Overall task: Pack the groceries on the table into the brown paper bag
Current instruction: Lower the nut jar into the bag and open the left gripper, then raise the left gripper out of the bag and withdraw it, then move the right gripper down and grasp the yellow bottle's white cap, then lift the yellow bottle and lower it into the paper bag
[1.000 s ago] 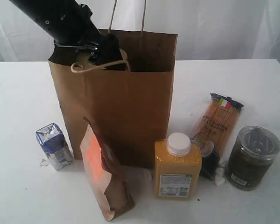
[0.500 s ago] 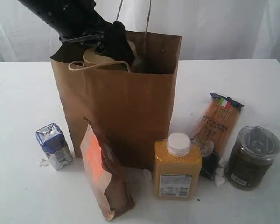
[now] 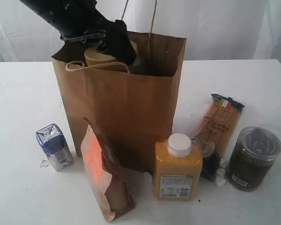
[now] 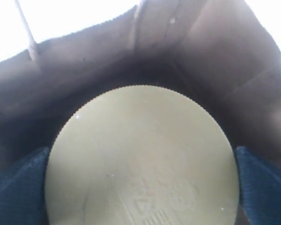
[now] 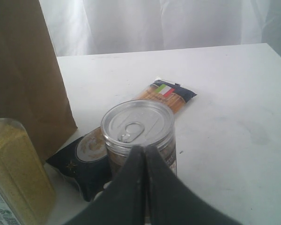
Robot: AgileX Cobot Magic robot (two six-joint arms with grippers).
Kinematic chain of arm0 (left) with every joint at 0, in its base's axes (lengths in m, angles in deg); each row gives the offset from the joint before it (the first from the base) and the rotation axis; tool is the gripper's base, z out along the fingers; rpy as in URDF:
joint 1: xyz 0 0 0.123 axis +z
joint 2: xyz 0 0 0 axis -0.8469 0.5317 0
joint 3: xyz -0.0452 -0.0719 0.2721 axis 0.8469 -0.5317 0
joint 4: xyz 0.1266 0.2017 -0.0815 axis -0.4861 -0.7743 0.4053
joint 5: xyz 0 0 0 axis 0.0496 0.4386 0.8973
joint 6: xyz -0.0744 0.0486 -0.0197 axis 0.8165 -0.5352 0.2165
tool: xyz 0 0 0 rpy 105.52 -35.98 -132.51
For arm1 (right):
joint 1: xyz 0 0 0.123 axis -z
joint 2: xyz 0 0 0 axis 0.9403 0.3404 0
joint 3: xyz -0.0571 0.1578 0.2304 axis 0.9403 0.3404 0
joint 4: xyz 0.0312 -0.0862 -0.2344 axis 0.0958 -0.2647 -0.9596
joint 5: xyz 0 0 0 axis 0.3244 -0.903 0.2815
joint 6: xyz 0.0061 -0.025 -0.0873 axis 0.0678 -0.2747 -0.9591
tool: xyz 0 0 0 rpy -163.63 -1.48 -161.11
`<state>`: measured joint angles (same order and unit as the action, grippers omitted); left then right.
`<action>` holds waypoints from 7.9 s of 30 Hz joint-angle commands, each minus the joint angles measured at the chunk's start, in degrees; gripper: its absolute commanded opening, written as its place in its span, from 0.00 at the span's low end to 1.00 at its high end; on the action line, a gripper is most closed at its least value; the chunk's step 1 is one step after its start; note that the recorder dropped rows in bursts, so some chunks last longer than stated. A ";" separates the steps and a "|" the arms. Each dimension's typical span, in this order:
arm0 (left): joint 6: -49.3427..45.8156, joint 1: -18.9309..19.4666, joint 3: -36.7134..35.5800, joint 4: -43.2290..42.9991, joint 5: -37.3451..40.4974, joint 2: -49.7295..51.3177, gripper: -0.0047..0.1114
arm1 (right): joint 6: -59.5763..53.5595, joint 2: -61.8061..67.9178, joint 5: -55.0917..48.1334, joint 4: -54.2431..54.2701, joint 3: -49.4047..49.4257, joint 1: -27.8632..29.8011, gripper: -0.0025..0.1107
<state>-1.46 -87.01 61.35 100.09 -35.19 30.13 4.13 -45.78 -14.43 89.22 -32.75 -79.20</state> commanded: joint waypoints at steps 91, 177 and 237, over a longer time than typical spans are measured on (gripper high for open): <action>39.33 -0.23 -69.90 -25.70 -7.89 -95.00 0.05 | 0.59 -0.37 22.52 24.55 0.25 -0.04 0.02; 40.82 -0.23 -97.32 -36.38 -37.22 -95.00 0.05 | -64.58 85.43 -30.21 22.79 -55.13 -18.42 0.69; 40.82 -0.23 -97.32 -36.38 -38.00 -95.00 0.05 | -24.53 86.77 -33.60 20.42 -96.65 -22.90 0.02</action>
<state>38.81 -87.11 -35.75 63.65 -72.85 -64.61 -20.66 40.15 -51.70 110.07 -128.24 -101.64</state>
